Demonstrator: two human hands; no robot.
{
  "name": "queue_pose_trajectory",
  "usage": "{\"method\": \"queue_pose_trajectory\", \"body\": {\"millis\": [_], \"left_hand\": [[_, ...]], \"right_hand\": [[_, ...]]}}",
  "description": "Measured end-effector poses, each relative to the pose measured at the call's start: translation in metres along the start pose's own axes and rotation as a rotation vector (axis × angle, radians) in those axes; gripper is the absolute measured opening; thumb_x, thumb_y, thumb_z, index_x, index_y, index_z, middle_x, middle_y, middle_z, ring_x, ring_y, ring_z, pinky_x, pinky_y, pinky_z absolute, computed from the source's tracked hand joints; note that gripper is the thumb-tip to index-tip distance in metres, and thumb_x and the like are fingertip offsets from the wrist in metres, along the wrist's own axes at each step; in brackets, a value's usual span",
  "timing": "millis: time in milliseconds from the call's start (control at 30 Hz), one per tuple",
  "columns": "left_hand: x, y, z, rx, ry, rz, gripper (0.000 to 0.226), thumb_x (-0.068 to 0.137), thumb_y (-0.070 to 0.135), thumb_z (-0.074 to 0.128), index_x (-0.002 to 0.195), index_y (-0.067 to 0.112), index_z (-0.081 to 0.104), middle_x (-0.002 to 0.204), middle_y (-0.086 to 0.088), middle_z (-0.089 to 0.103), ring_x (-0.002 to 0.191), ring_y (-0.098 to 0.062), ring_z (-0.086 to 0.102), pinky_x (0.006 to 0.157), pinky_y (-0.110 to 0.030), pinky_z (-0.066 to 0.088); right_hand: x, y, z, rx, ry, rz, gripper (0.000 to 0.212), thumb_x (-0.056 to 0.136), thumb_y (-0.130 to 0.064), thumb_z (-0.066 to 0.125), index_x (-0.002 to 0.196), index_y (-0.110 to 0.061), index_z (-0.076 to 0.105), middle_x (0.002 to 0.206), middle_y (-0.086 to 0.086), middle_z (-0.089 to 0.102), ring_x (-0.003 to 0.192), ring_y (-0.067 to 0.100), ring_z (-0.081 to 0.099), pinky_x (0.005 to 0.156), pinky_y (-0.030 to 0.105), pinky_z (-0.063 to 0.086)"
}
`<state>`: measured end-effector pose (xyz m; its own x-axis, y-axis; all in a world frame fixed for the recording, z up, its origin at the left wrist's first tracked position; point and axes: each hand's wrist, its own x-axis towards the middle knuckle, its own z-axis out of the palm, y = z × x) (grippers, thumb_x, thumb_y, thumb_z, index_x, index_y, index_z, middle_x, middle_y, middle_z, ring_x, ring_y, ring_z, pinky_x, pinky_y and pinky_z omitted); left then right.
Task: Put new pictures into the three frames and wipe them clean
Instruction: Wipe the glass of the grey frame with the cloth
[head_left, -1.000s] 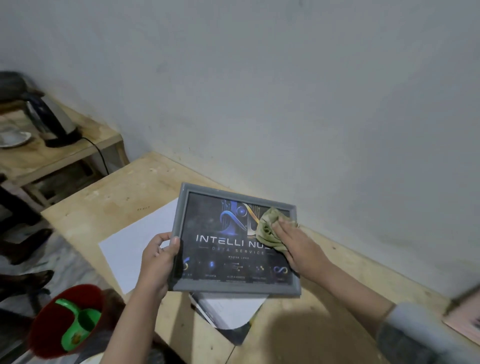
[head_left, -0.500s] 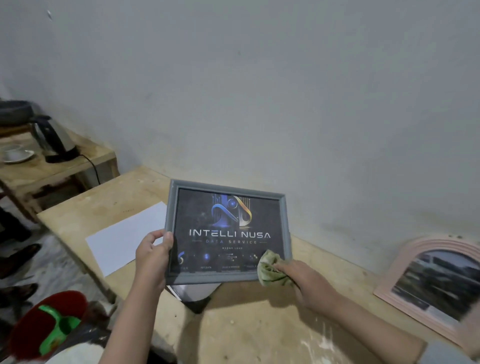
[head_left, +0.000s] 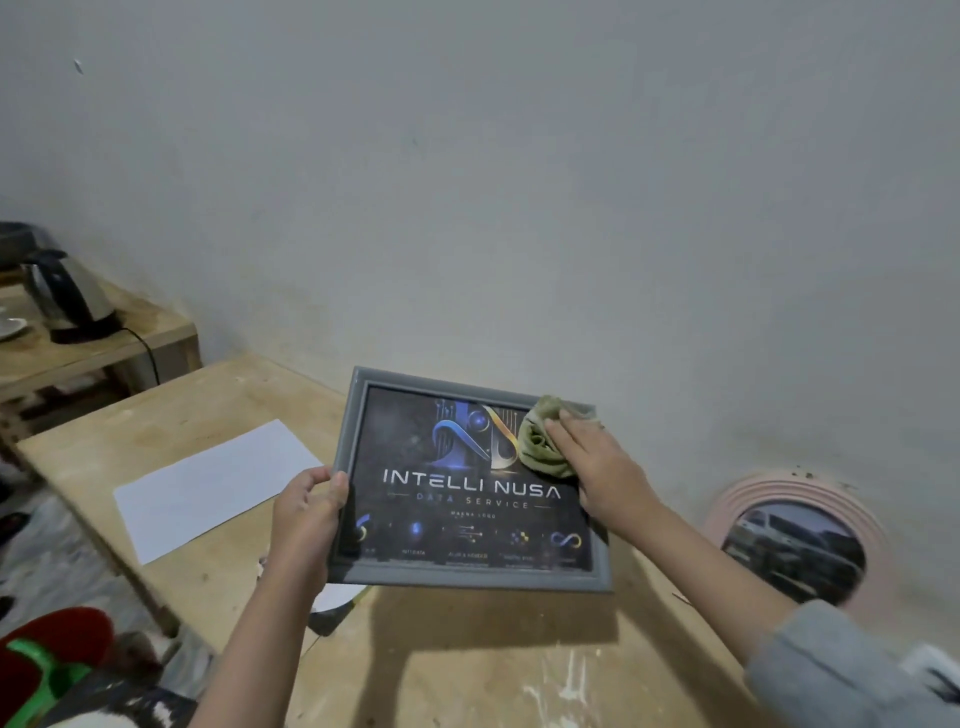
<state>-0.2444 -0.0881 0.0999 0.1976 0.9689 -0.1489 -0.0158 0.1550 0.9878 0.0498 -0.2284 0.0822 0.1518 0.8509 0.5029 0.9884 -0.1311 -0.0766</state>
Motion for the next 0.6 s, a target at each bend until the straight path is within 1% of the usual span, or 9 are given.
{"method": "queue_pose_trajectory", "body": {"millis": [100, 200, 267, 333, 367, 433, 500, 533, 600], "left_hand": [[-0.003, 0.009, 0.011, -0.025, 0.017, 0.038, 0.012, 0.097, 0.016, 0.053, 0.106, 0.009, 0.056, 0.072, -0.013, 0.060, 0.055, -0.027, 0.056, 0.054, -0.033, 0.049], [-0.004, 0.017, 0.016, -0.022, 0.034, 0.067, 0.011, 0.096, 0.016, 0.054, 0.106, 0.011, 0.057, 0.073, -0.010, 0.060, 0.058, -0.027, 0.056, 0.062, -0.038, 0.050], [-0.002, 0.020, 0.015, -0.017, 0.043, 0.063, 0.009, 0.096, 0.017, 0.054, 0.104, 0.012, 0.056, 0.074, -0.010, 0.059, 0.060, -0.028, 0.056, 0.062, -0.042, 0.052], [0.003, 0.020, 0.014, -0.006, 0.049, 0.053, 0.009, 0.096, 0.018, 0.055, 0.103, 0.012, 0.057, 0.076, -0.012, 0.059, 0.062, -0.031, 0.057, 0.067, -0.051, 0.054], [0.006, 0.018, 0.014, 0.003, 0.052, 0.056, 0.009, 0.096, 0.018, 0.056, 0.103, 0.013, 0.057, 0.077, -0.013, 0.060, 0.064, -0.032, 0.058, 0.070, -0.055, 0.055], [0.008, 0.015, 0.014, 0.035, 0.055, 0.078, 0.010, 0.095, 0.018, 0.057, 0.103, 0.012, 0.058, 0.078, -0.013, 0.061, 0.068, -0.033, 0.060, 0.078, -0.059, 0.054], [0.008, 0.015, 0.018, 0.057, 0.038, 0.092, 0.012, 0.095, 0.017, 0.056, 0.105, 0.010, 0.057, 0.076, -0.012, 0.061, 0.065, -0.031, 0.059, 0.075, -0.055, 0.054], [0.007, 0.015, 0.020, 0.060, 0.024, 0.094, 0.011, 0.096, 0.016, 0.055, 0.105, 0.010, 0.056, 0.074, -0.012, 0.061, 0.063, -0.029, 0.059, 0.070, -0.050, 0.054], [0.007, 0.014, 0.025, 0.072, -0.001, 0.092, 0.011, 0.096, 0.015, 0.054, 0.105, 0.009, 0.055, 0.074, -0.013, 0.060, 0.062, -0.028, 0.058, 0.064, -0.042, 0.053]], "right_hand": [[-0.018, 0.005, 0.014, -0.007, -0.043, -0.008, 0.082, 0.054, 0.018, 0.060, 0.132, -0.005, 0.050, 0.127, 0.019, 0.057, 0.113, 0.038, 0.057, 0.089, 0.049, 0.052], [-0.045, 0.002, 0.026, 0.086, -0.093, -0.039, 0.074, 0.060, 0.009, 0.048, 0.132, -0.008, 0.048, 0.128, 0.016, 0.057, 0.114, 0.036, 0.057, 0.090, 0.051, 0.051], [-0.064, -0.001, 0.032, 0.177, -0.139, -0.049, 0.067, 0.064, 0.004, 0.046, 0.128, -0.014, 0.053, 0.127, 0.010, 0.059, 0.114, 0.029, 0.058, 0.090, 0.041, 0.053], [-0.074, -0.003, 0.033, 0.311, -0.219, 0.000, 0.062, 0.066, 0.004, 0.049, 0.123, -0.019, 0.057, 0.122, 0.003, 0.062, 0.111, 0.022, 0.058, 0.089, 0.032, 0.051], [-0.075, -0.005, 0.030, 0.389, -0.285, 0.047, 0.060, 0.066, 0.003, 0.046, 0.120, -0.018, 0.060, 0.117, -0.001, 0.064, 0.106, 0.016, 0.059, 0.089, 0.028, 0.049], [-0.073, -0.008, 0.017, 0.529, -0.423, 0.144, 0.052, 0.067, -0.002, 0.040, 0.111, -0.014, 0.067, 0.098, -0.012, 0.067, 0.091, -0.005, 0.059, 0.082, 0.018, 0.047], [-0.067, -0.005, 0.004, 0.610, -0.555, 0.223, 0.039, 0.075, -0.003, 0.043, 0.100, -0.014, 0.070, 0.086, -0.014, 0.068, 0.080, -0.012, 0.058, 0.074, 0.015, 0.046], [-0.062, -0.002, -0.002, 0.638, -0.577, 0.238, 0.036, 0.078, -0.002, 0.045, 0.099, -0.016, 0.071, 0.088, -0.010, 0.070, 0.081, -0.009, 0.060, 0.076, 0.017, 0.047], [-0.050, -0.001, -0.013, 0.707, -0.482, 0.277, 0.040, 0.080, 0.001, 0.044, 0.100, -0.022, 0.070, 0.096, -0.006, 0.072, 0.090, 0.000, 0.064, 0.081, 0.020, 0.049]]}}
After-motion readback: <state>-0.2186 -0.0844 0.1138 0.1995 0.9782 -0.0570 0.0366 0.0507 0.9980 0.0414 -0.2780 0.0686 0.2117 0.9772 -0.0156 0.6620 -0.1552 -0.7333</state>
